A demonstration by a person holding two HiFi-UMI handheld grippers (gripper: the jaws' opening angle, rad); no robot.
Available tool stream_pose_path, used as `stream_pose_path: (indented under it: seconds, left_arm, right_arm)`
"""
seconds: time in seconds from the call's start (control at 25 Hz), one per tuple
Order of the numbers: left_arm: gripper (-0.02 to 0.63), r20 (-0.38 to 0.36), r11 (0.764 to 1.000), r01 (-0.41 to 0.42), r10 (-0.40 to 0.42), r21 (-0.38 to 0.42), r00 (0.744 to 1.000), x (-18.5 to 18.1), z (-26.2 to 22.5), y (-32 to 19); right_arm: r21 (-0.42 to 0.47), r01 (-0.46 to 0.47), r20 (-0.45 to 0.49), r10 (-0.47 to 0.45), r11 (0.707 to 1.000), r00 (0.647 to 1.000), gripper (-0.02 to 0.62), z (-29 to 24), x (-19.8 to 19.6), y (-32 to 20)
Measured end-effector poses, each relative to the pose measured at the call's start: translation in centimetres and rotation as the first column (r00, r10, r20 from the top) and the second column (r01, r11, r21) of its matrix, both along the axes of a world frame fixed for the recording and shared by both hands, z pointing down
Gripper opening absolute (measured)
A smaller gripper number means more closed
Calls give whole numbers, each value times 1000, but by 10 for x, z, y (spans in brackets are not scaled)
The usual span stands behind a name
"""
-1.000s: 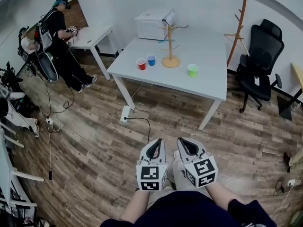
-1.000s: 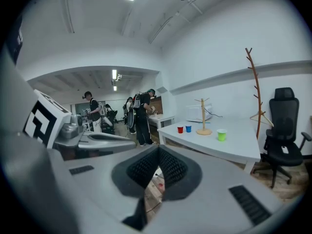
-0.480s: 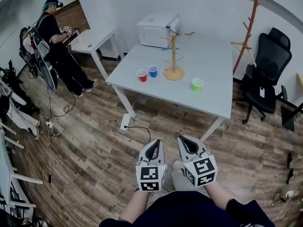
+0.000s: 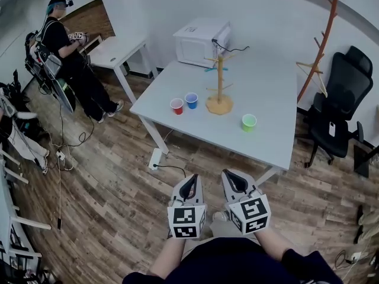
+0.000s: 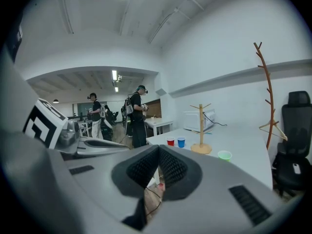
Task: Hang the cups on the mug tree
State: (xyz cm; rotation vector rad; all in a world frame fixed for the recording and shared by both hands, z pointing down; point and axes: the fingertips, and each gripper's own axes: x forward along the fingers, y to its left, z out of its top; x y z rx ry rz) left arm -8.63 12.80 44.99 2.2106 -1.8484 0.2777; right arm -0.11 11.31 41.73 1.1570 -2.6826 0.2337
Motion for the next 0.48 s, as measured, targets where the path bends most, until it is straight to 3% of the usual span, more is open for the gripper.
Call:
stream_pose_path:
  seconds: [0.48]
  left_arm:
    - [20,-13,1000,30,-30,9,999,20,4,-87]
  right_arm:
    - [12,25,0,-25,1000,1000,29,-2,23,-86]
